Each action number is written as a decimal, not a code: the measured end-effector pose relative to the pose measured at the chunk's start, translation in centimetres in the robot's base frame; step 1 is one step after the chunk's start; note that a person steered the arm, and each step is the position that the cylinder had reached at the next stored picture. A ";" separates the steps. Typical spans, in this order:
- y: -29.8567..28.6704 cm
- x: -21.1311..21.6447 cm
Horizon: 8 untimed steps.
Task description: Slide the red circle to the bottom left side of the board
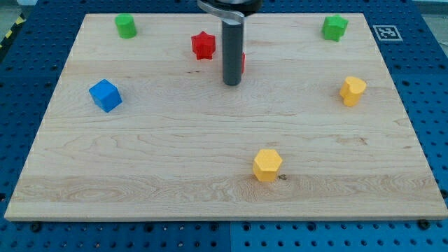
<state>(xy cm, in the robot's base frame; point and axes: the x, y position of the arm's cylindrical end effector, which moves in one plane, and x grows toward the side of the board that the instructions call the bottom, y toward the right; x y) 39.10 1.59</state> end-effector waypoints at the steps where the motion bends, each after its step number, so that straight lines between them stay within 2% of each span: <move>1: 0.1 0.5; 2: 0.1 0.5; 3: 1.9 3.4; 4: 6.2 4.2; 5: 8.6 0.2; 6: 8.6 -5.6; 7: 6.6 -7.1; 8: 2.0 -5.4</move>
<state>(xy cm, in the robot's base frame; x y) 33.65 3.60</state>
